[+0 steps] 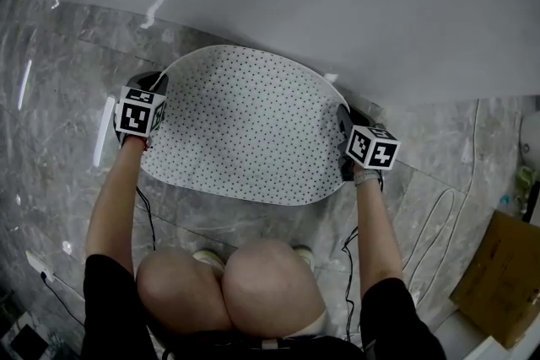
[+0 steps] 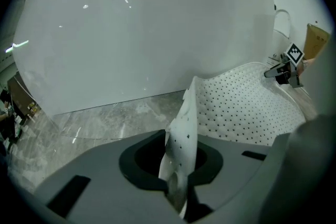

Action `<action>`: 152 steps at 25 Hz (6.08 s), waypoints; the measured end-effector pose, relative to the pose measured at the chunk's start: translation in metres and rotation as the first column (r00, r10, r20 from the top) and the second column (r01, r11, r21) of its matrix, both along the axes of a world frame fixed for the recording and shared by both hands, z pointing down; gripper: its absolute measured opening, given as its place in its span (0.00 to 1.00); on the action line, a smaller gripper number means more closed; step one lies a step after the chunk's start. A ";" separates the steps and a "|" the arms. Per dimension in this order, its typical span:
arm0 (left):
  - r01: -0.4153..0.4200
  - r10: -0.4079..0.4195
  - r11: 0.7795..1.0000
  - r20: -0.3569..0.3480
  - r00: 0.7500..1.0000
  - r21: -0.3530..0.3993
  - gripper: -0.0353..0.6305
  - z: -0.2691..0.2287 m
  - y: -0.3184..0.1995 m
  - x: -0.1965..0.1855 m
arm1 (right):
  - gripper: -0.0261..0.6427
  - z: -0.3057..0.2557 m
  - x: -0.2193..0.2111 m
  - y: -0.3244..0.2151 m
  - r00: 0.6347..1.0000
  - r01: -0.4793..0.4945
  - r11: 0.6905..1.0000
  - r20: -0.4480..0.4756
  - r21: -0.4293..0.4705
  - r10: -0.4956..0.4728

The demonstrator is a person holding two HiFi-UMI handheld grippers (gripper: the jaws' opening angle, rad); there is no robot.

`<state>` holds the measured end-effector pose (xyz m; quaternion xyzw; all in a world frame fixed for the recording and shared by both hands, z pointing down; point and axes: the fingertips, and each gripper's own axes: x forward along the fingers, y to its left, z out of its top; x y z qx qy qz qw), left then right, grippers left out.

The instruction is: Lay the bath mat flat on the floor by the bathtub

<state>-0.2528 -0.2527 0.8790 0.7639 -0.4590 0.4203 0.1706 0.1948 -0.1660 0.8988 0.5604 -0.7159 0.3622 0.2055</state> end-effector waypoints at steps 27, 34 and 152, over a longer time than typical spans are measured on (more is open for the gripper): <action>0.163 -0.165 0.979 0.002 0.986 0.125 0.32 -0.010 -0.011 -0.031 | 0.23 0.003 0.040 -0.001 0.983 -0.183 0.980 0.016 0.072 0.183; 0.216 -0.219 0.966 0.008 0.976 0.142 0.32 -0.013 -0.010 -0.048 | 0.23 0.006 0.045 0.004 0.982 -0.189 0.979 0.027 0.074 0.188; 0.376 0.027 0.650 -0.515 0.857 0.660 0.07 -1.050 0.236 0.031 | 0.08 -0.994 -0.155 0.122 0.909 0.347 0.655 -0.068 0.672 -0.411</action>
